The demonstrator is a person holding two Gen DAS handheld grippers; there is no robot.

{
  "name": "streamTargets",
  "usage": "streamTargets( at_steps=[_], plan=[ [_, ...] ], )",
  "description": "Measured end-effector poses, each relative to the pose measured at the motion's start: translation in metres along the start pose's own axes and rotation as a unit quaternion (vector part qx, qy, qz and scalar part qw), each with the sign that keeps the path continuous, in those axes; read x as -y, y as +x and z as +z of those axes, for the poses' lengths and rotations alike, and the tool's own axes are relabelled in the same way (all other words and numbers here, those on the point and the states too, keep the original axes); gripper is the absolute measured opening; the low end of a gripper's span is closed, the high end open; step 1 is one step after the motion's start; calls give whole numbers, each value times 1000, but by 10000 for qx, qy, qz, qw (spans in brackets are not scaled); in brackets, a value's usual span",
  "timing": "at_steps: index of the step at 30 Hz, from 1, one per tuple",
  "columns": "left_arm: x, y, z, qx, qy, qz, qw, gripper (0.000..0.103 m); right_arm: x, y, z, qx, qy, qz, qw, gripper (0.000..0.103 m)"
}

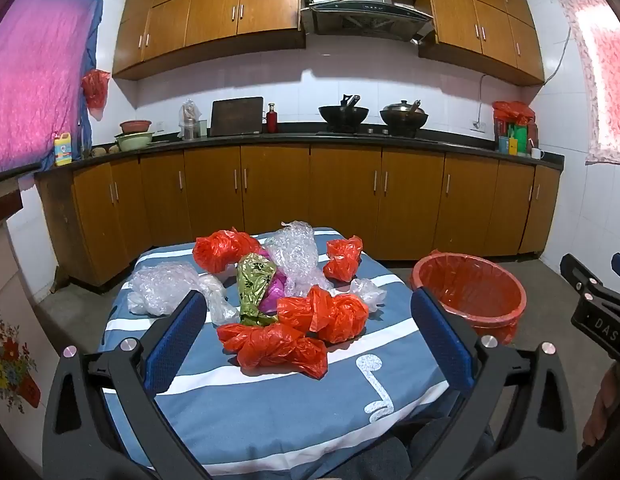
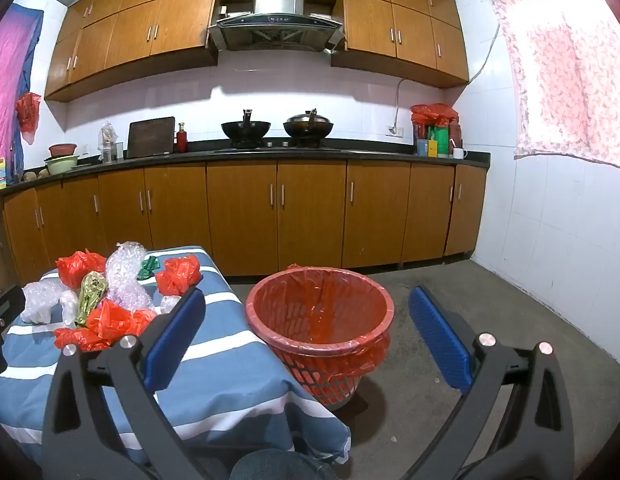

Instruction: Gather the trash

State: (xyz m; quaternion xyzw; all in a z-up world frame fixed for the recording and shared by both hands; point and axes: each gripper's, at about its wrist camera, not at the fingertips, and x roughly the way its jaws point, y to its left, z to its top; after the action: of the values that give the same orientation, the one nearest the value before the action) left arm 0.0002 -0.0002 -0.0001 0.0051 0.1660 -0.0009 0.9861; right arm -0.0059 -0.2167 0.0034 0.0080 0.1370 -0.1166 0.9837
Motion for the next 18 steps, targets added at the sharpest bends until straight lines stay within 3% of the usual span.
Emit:
streamTargets(
  at_steps=[18],
  plan=[
    [0,0,0,2,-23,-6,10000,101,1,0,0,-1,-3,-2,10000,99]
  ],
)
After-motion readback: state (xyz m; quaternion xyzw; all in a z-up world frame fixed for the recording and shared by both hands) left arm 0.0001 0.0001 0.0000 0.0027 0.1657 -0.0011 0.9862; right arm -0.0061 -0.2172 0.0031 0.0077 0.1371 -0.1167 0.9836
